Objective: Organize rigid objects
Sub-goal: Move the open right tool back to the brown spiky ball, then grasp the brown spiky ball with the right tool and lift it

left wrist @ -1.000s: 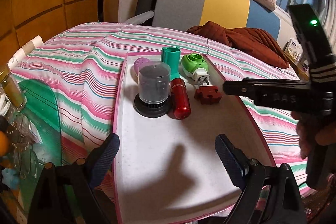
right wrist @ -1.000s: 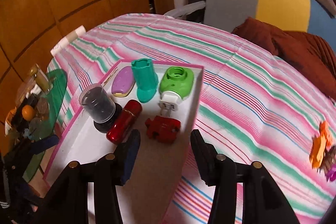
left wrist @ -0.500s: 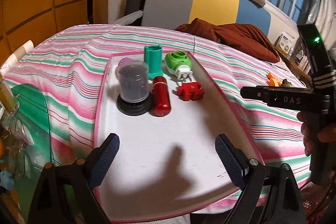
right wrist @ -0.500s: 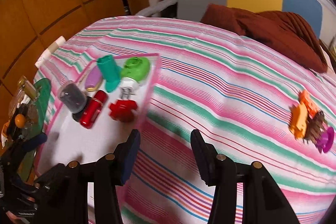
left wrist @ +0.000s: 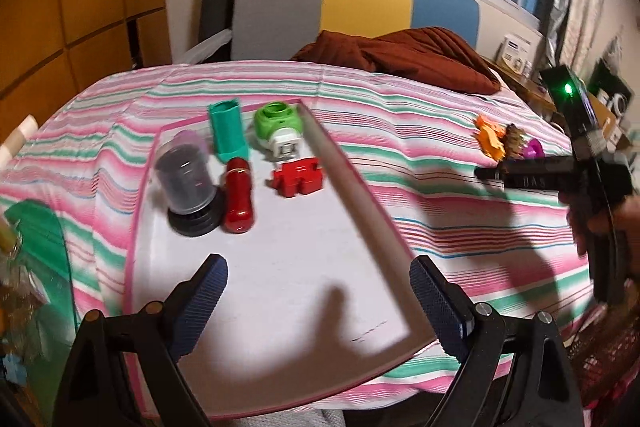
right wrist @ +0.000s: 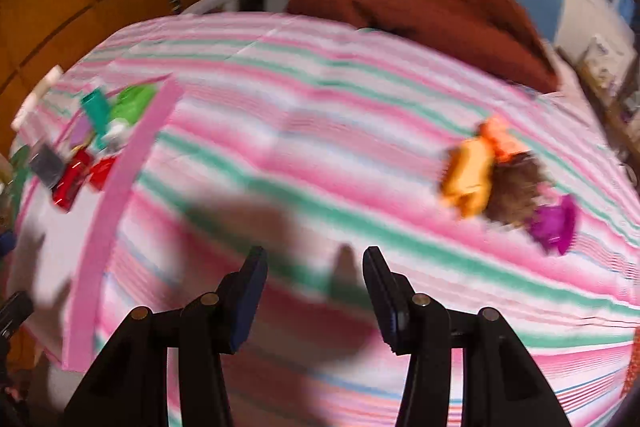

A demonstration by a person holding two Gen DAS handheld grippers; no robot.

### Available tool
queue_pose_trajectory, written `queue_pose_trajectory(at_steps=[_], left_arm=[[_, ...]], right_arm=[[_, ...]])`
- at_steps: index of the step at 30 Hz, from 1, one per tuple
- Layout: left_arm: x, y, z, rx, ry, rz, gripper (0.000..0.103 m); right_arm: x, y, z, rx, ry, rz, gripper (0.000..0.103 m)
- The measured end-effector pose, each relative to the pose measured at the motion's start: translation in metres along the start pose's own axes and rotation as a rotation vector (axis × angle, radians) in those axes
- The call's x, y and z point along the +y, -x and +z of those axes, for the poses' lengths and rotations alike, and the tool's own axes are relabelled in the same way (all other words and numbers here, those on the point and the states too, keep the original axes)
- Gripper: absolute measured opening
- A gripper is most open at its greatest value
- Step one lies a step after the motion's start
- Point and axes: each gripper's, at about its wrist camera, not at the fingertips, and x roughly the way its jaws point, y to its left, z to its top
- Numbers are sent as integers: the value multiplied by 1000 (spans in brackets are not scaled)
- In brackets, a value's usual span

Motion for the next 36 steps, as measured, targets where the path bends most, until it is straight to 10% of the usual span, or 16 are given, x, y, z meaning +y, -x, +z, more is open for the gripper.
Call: queue_pose_trajectory(at_steps=[9,15,29,36], left_arm=[[-28,2,5,-6,-89,-7,95],[-32,2,3,0,-100,2,96],[-45,-5,-1,21,-120,-32,96],[-49,-4,-3,19,-135,-30,96]], right_arm=[[-127,17,60,-125,-340,-220,50],[-145,-14,68,-45,-282,-270,50],[-170,24,-15,-30,-322,-305,52],[-219,46,-46,-80,-583,-276,52]])
